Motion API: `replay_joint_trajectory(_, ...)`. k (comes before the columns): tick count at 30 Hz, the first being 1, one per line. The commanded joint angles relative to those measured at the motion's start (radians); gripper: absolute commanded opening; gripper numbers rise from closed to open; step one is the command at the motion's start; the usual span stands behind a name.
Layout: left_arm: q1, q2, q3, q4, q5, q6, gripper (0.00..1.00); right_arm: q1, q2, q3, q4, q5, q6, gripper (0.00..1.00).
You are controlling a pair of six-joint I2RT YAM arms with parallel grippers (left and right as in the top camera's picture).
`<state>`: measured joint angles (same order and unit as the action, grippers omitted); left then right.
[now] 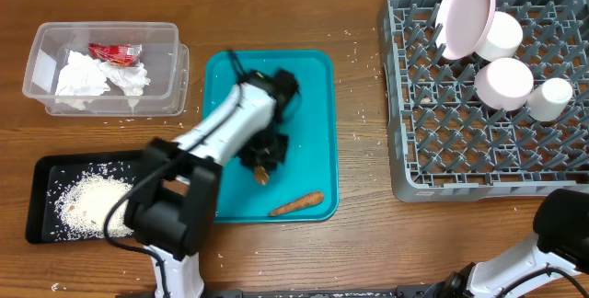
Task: Sort waste into correct bins and load items into the dishwasher
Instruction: 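Grip the food scrap and carry it to the black rice tray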
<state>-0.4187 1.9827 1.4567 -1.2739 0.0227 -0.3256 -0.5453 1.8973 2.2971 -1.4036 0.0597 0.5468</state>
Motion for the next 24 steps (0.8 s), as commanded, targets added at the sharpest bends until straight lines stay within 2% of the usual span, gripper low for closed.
replay_joint_trajectory(1, 0.133, -0.003, 0.101, -0.051, -0.018, -0.024, 0.23, 0.0, -0.027, 0.0, 0.006, 0.01, 0.004, 1.0)
replay_joint_trajectory(6, 0.332, -0.005, 0.182, -0.11, -0.064, -0.073, 0.23, 0.0, -0.027, 0.0, 0.006, 0.01, 0.004, 1.0)
replay_joint_trajectory(13, 0.641, -0.005, 0.193, -0.134, -0.061, -0.183, 0.25, 0.0, -0.027, 0.0, 0.006, 0.01, 0.004, 1.0)
replay_joint_trajectory(24, 0.874, -0.005, 0.188, -0.161, -0.056, -0.223, 0.29, 0.0, -0.027, 0.0, 0.006, 0.01, 0.004, 1.0)
